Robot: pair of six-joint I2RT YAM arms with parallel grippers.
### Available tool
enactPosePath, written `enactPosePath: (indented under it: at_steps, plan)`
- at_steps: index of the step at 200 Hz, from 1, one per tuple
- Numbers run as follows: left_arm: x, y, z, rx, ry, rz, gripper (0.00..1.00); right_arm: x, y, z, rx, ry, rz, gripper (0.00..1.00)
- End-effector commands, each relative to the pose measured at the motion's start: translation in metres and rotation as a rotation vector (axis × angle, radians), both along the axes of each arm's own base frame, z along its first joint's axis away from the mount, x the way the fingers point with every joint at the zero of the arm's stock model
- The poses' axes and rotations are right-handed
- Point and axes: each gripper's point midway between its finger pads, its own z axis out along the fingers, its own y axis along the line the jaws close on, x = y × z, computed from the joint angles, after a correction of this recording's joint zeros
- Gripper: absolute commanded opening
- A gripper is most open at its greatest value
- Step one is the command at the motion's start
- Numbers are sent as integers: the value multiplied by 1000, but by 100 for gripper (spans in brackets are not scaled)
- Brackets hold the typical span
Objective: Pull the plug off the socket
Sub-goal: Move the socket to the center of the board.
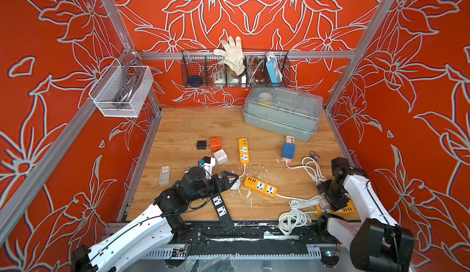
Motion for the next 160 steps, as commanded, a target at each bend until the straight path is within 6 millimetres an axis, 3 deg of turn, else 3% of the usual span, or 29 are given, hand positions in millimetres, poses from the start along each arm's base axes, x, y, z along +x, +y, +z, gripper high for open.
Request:
enactPosePath:
  at_steps: [1,33,54,93,160]
  plan:
    - [1,0,12,-10,-36,-1,98,38,19,3,118,-161,84,66]
    - [3,0,13,-7,-45,7,98,62,34,7,156,-254,216,55]
    - [5,-1,12,-3,-43,8,98,75,48,9,174,-287,324,53]
    - [8,-2,14,0,-52,12,98,88,100,6,235,-286,554,52]
    - [11,0,11,5,-49,30,98,87,173,8,284,-271,763,52]
